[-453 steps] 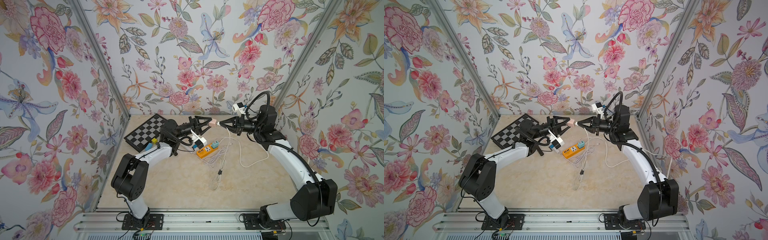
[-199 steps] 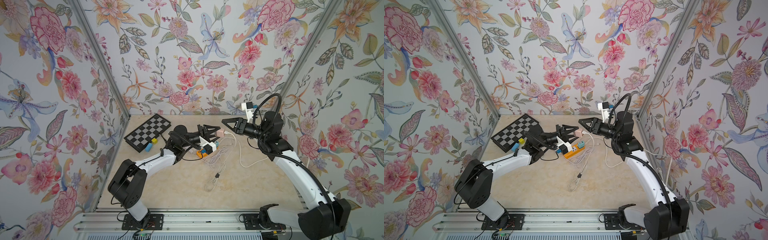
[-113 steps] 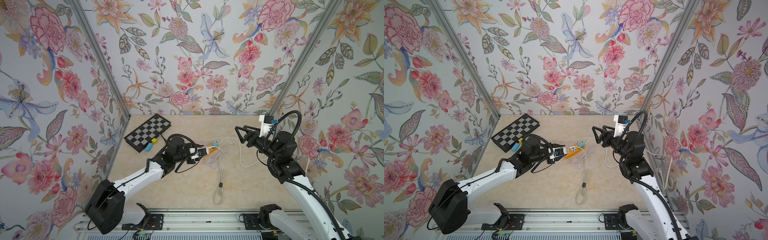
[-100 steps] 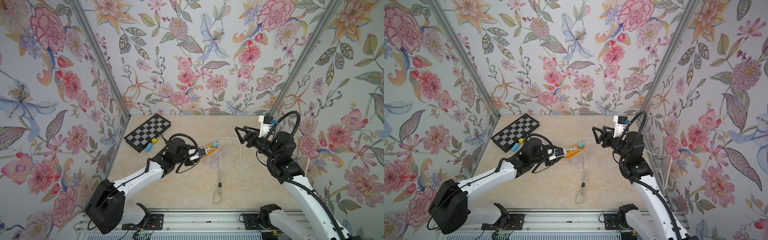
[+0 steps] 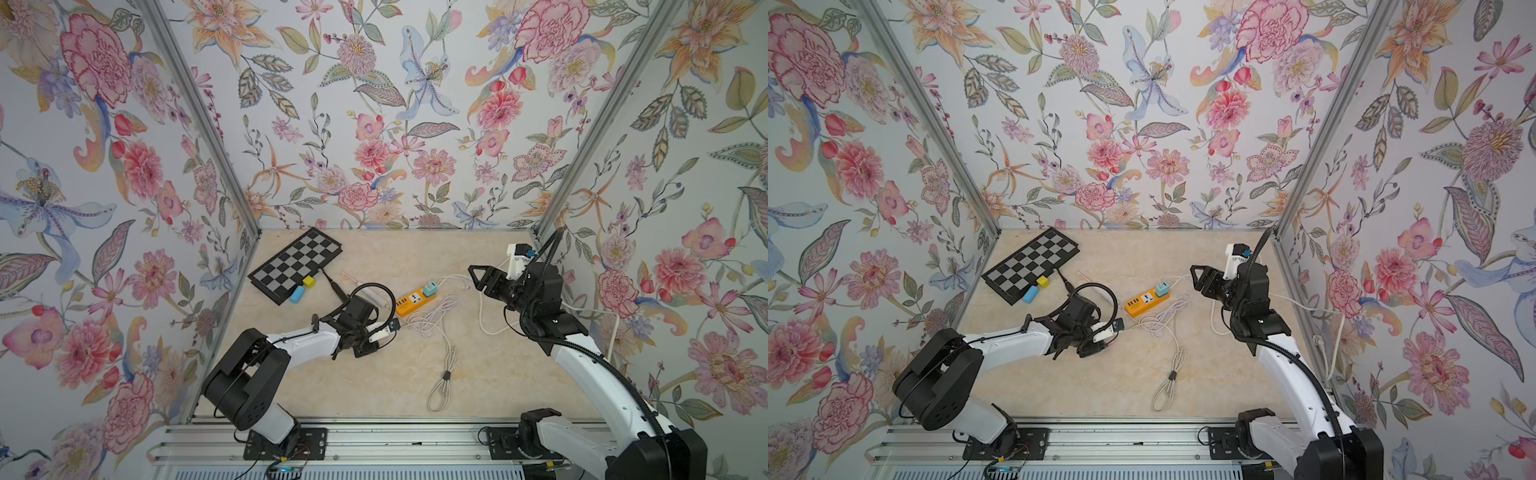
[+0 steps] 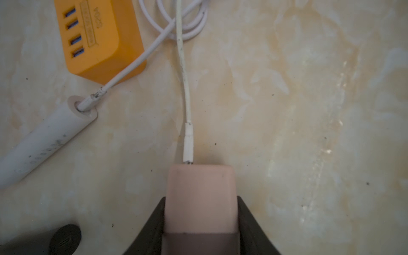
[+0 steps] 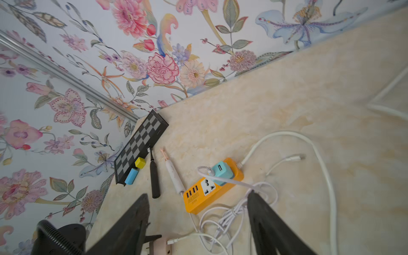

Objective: Charge the electric toothbrush
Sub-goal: Place the plug at the center of the board.

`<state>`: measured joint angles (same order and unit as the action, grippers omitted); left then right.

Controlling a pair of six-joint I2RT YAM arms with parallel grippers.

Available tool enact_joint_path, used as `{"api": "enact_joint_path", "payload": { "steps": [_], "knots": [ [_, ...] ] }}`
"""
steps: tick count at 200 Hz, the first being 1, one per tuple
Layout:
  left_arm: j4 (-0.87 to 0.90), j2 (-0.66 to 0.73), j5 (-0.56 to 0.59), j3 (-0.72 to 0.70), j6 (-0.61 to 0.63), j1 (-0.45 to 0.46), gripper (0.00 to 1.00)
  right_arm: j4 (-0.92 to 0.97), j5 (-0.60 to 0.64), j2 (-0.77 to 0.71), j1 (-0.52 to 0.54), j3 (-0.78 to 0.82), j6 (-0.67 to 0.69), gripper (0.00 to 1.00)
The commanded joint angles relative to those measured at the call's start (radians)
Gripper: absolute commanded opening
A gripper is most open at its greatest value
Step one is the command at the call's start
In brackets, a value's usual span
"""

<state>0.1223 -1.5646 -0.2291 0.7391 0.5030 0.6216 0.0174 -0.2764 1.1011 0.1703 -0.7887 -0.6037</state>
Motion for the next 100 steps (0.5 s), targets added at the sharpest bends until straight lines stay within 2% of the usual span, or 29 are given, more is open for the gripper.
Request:
{"api": "enact_joint_path", "payload": {
  "steps": [1, 19, 45, 69, 88, 100],
  "knots": [
    [-0.031, 0.034, 0.015, -0.029, -0.026, -0.01, 0.59, 0.043, -0.01, 0.083, -0.065, 0.046, -0.068, 0.7],
    [-0.052, 0.104, 0.009, -0.021, -0.042, -0.012, 0.74, 0.012, -0.07, 0.183, -0.108, 0.047, -0.1, 0.68],
    [-0.142, 0.263, 0.074, -0.008, -0.188, -0.026, 0.81, -0.083, -0.101, 0.326, -0.135, 0.027, -0.183, 0.58],
    [-0.203, 0.393, 0.263, 0.011, -0.412, -0.028, 0.82, -0.085, -0.019, 0.452, -0.104, -0.042, -0.236, 0.57],
    [-0.167, 0.445, 0.291, 0.051, -0.421, -0.027, 0.88, -0.084, 0.005, 0.537, -0.082, -0.104, -0.339, 0.58],
    [-0.161, 0.465, 0.302, 0.058, -0.424, -0.028, 0.88, -0.08, 0.071, 0.572, -0.04, -0.141, -0.366, 0.59]
  ]
}}
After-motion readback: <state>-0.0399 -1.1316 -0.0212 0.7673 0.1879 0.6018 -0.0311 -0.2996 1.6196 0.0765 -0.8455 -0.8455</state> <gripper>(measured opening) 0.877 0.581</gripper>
